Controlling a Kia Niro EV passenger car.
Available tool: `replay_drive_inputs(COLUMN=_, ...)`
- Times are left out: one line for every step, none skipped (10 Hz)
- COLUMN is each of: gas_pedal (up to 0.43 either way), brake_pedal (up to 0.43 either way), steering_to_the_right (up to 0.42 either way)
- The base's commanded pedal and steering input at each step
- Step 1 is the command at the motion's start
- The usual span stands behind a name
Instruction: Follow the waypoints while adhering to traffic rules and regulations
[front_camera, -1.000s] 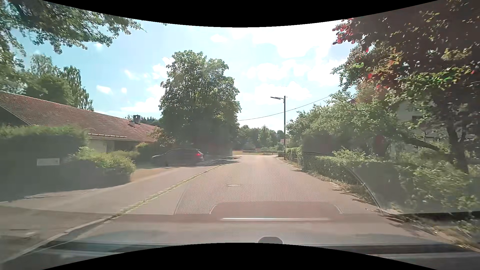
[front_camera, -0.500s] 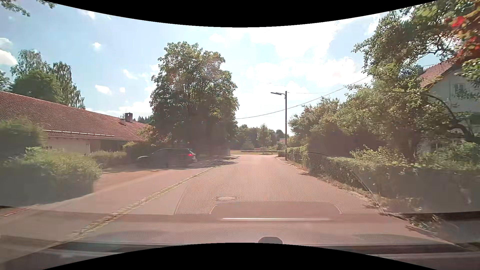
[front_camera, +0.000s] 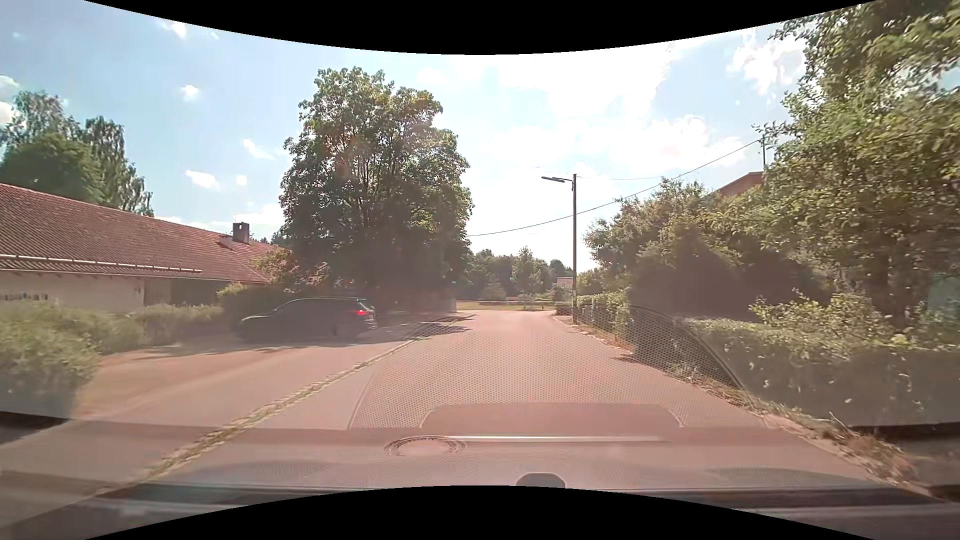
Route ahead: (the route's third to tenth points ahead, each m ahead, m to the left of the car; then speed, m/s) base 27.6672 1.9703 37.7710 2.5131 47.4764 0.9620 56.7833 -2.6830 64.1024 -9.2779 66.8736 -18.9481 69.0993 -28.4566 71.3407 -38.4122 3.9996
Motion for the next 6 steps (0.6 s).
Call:
replay_drive_inputs(gas_pedal=0.11, brake_pedal=0.0, steering_to_the_right=0.03)
replay_drive_inputs(gas_pedal=0.177, brake_pedal=0.0, steering_to_the_right=0.031)
replay_drive_inputs(gas_pedal=0.189, brake_pedal=0.0, steering_to_the_right=0.031)
replay_drive_inputs(gas_pedal=0.197, brake_pedal=0.0, steering_to_the_right=0.031)
replay_drive_inputs(gas_pedal=0.209, brake_pedal=0.0, steering_to_the_right=0.032)
replay_drive_inputs(gas_pedal=0.268, brake_pedal=0.0, steering_to_the_right=0.033)
